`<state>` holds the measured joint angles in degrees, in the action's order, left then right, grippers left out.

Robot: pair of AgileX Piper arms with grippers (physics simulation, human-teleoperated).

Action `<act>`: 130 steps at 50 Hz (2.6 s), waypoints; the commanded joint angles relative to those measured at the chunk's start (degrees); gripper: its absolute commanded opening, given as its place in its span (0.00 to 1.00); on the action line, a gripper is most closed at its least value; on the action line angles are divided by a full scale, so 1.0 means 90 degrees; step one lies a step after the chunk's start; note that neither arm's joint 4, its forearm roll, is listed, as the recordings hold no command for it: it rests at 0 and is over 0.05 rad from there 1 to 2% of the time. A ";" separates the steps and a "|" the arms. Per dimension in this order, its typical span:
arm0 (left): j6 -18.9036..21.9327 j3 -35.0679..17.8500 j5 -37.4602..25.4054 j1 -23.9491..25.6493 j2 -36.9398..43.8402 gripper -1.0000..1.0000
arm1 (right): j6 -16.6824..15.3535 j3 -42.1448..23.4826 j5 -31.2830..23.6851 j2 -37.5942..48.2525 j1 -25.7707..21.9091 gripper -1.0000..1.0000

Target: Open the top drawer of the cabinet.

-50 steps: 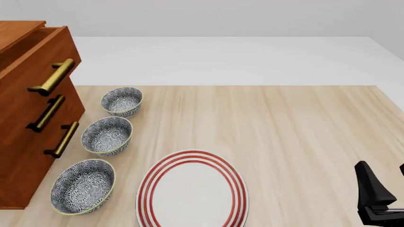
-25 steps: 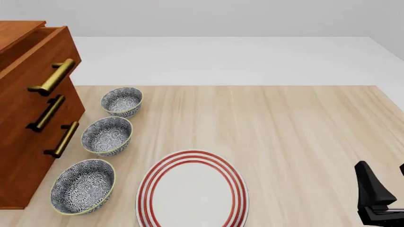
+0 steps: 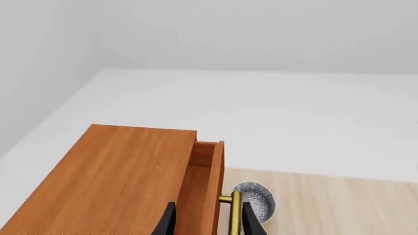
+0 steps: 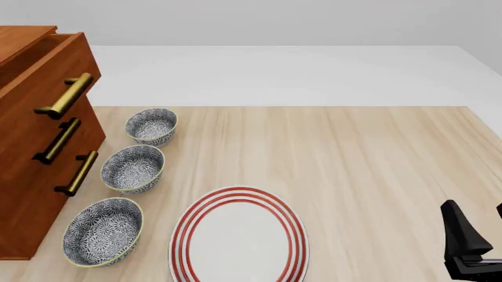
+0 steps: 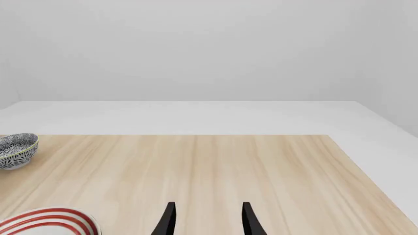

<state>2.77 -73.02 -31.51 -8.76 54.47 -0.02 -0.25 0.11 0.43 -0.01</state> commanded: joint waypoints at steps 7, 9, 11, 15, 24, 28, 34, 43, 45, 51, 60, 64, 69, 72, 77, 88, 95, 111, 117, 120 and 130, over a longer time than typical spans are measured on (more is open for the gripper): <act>-0.0031 0.0236 -0.0068 0.0076 0.0161 1.00 | 0.0000 0.0000 0.0000 -0.0001 0.0000 1.00; -0.0045 0.0199 -0.0085 0.0061 0.0203 1.00 | 0.0000 0.0000 0.0000 0.0000 0.0001 1.00; -0.0033 0.0222 -0.0073 0.0035 0.0233 1.00 | 0.0001 0.0000 0.0000 0.0000 -0.0001 1.00; -0.0044 0.0270 -0.0068 0.0063 0.0258 1.00 | 0.0000 0.0000 0.0000 0.0000 0.0000 1.00; -0.0024 0.0348 0.0042 0.0035 0.0360 1.00 | 0.0000 0.0000 0.0000 0.0000 0.0001 1.00; -0.0057 0.0439 0.0109 0.0095 0.0392 1.00 | 0.0000 0.0000 0.0000 0.0000 0.0000 1.00; -0.0100 0.0516 0.0145 0.0105 0.0451 1.00 | 0.0000 0.0000 0.0000 0.0000 0.0000 1.00; -0.0100 0.0578 0.0195 0.0141 0.0539 1.00 | 0.0000 0.0000 0.0000 0.0000 0.0000 1.00; -0.0100 0.0572 0.0204 0.0137 0.0567 1.00 | 0.0002 0.0000 0.0000 0.0001 0.0001 1.00; -0.0169 0.0691 0.0269 0.0192 0.0619 1.00 | 0.0001 0.0000 0.0000 0.0000 0.0001 1.00; -0.0158 0.0827 0.0362 0.0210 0.0699 1.00 | 0.0000 0.0000 0.0000 -0.0001 0.0000 1.00; -0.0141 0.0788 0.0353 0.0176 0.0737 1.00 | 0.0000 0.0000 0.0000 0.0000 0.0000 1.00; -0.0091 0.0819 0.0402 0.0170 0.0792 1.00 | 0.0000 0.0000 0.0000 0.0000 0.0001 1.00; -0.0083 0.0893 0.0434 0.0185 0.0797 1.00 | -0.0001 0.0000 0.0000 -0.0001 0.0001 1.00; -0.0114 0.0914 0.0456 0.0218 0.0855 1.00 | 0.0001 0.0000 0.0000 0.0000 0.0002 1.00; -0.0197 0.0971 0.0563 0.0222 0.0967 1.00 | 0.0001 0.0000 0.0000 0.0000 0.0001 1.00; -0.0219 0.1013 0.0648 0.0149 0.1110 1.00 | 0.0002 0.0000 0.0000 0.0000 0.0000 1.00; -0.0207 0.1132 0.0795 0.0135 0.1228 1.00 | -0.0001 0.0000 0.0000 0.0000 0.0002 1.00; -0.0171 0.1160 0.0851 0.0125 0.1278 1.00 | 0.0000 0.0000 0.0000 0.0001 0.0000 1.00; -0.0145 0.1205 0.0898 0.0152 0.1290 1.00 | 0.0000 0.0000 0.0000 0.0000 0.0001 1.00; -0.0184 0.1219 0.0921 0.0209 0.1343 1.00 | 0.0000 0.0000 0.0000 0.0000 0.0000 1.00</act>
<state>1.23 -62.36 -23.66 -7.23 66.11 -0.01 -0.25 0.11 0.43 -0.01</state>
